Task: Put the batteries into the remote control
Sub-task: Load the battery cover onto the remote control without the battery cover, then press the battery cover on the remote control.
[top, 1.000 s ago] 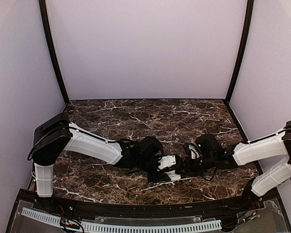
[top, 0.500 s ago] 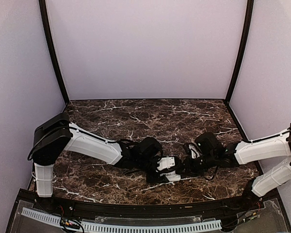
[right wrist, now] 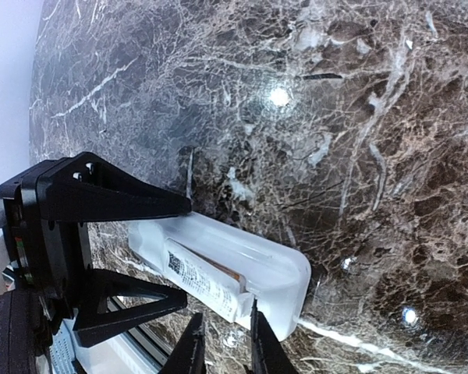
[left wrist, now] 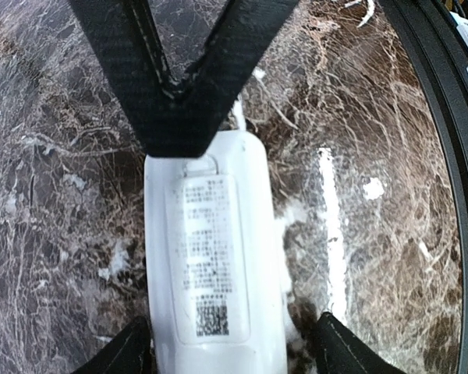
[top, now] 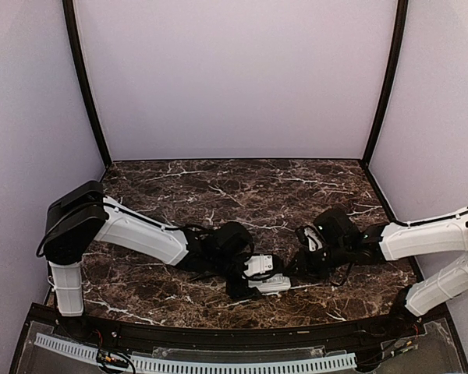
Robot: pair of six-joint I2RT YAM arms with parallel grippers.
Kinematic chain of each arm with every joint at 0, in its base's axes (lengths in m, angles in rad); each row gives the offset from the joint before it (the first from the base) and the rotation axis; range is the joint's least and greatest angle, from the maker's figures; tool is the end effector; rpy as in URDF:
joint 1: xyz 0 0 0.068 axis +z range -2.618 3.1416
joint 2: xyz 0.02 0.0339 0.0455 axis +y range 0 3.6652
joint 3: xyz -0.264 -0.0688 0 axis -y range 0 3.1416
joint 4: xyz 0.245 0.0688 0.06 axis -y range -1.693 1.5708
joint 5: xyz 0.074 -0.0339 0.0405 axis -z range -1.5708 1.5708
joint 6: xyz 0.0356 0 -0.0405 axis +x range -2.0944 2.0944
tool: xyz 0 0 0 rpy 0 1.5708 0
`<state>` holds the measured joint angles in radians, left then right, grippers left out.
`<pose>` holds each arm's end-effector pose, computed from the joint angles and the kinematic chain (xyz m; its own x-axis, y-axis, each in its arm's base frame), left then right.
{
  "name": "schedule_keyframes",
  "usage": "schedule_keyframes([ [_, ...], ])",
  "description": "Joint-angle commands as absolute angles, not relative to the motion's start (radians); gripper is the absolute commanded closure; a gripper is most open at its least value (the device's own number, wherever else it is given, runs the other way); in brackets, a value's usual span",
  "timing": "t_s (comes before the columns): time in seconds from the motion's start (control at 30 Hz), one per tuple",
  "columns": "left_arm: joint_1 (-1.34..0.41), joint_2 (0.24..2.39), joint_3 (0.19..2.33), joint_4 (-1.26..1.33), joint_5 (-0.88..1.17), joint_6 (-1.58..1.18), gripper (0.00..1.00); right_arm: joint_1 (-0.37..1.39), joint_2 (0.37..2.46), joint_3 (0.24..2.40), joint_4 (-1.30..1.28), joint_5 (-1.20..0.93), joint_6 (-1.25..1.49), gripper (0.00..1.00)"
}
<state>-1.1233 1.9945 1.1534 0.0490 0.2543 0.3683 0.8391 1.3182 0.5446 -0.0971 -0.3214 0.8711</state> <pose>0.1705 -0.3760 0.1343 0.0543 0.6921 -0.7197 0.9963 0.0111 0.0858 0.1524 0.1866 0.1584 -0.9732 0.0027 -0.2301 -0.1513 0.7460 0.6485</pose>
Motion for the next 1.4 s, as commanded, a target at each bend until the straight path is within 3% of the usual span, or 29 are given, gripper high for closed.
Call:
schedule_keyframes([
  [0.0, -1.100, 1.901, 1.092, 0.006, 0.266, 0.399, 0.28, 0.848, 1.321, 0.582, -0.120, -0.308, 0.854, 0.81],
  [0.27, -1.074, 1.873, 1.035, -0.025, 0.277, 0.405, 0.28, 0.847, 1.357, 0.612, -0.146, -0.312, 0.844, 0.83],
  [0.73, -1.069, 1.889, 1.035, -0.021, 0.299, 0.411, 0.40, 0.847, 1.385, 0.629, -0.177, -0.313, 0.841, 0.89],
  [1.37, -1.069, 1.897, 1.038, -0.023, 0.294, 0.410, 0.41, 0.847, 1.414, 0.632, -0.152, -0.331, 0.841, 0.97],
])
